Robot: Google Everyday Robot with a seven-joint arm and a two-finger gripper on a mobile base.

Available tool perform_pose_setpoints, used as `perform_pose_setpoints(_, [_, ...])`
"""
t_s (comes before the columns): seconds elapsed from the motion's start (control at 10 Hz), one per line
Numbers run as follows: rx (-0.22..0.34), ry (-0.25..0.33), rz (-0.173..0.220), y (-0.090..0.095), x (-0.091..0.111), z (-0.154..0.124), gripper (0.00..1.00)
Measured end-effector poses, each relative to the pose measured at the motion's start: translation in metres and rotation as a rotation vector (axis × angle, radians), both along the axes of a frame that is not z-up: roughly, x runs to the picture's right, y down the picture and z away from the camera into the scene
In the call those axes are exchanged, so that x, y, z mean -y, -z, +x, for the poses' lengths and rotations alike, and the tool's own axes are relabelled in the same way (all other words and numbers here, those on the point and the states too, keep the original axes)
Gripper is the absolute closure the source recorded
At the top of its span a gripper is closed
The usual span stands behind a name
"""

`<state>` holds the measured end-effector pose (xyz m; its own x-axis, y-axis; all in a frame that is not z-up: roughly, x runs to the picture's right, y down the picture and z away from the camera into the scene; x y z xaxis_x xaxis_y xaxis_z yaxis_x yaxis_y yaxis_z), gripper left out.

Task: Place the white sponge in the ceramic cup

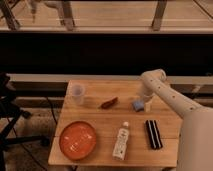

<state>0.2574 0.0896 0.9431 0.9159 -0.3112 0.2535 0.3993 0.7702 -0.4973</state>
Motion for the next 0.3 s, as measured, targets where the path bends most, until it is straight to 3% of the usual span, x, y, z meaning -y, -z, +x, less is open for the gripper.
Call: perform_pose_setpoints(0.3, [0.004, -0.019, -0.003, 0.0014, -0.0055, 0.0067, 0.59])
